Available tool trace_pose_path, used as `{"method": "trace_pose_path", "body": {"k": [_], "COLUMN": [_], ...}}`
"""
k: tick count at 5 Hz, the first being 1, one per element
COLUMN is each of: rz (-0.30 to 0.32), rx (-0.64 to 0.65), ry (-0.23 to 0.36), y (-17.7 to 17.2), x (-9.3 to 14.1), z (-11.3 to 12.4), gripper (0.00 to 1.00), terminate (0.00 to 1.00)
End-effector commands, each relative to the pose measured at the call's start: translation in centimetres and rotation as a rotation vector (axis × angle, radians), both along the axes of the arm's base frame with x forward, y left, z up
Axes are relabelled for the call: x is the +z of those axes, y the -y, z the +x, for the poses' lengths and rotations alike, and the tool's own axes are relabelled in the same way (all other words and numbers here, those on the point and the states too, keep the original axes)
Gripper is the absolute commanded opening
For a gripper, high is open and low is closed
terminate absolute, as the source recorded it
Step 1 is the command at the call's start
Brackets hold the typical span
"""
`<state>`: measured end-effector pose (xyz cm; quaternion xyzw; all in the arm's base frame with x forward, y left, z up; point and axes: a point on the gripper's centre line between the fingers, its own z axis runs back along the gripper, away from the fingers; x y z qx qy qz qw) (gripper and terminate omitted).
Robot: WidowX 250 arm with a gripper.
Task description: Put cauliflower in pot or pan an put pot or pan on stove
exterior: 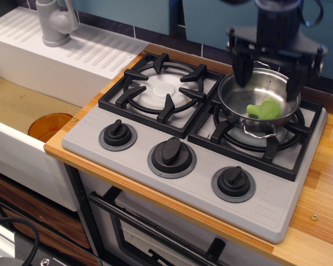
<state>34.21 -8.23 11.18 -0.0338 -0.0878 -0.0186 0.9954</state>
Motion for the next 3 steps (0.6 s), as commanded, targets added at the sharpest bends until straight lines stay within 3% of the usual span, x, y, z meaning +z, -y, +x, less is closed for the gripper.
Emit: {"method": "trace_pose_path", "body": {"k": [1, 3], "rz": [0.036, 0.069], "rx": [-0.047, -0.109], "ry": [0.062, 0.079], "y": [-4.5, -7.5], "x": [5.4, 4.7], "z": [1.8, 2.2], "gripper": [1.00, 1.00], "terminate": [0.00, 0.00]}}
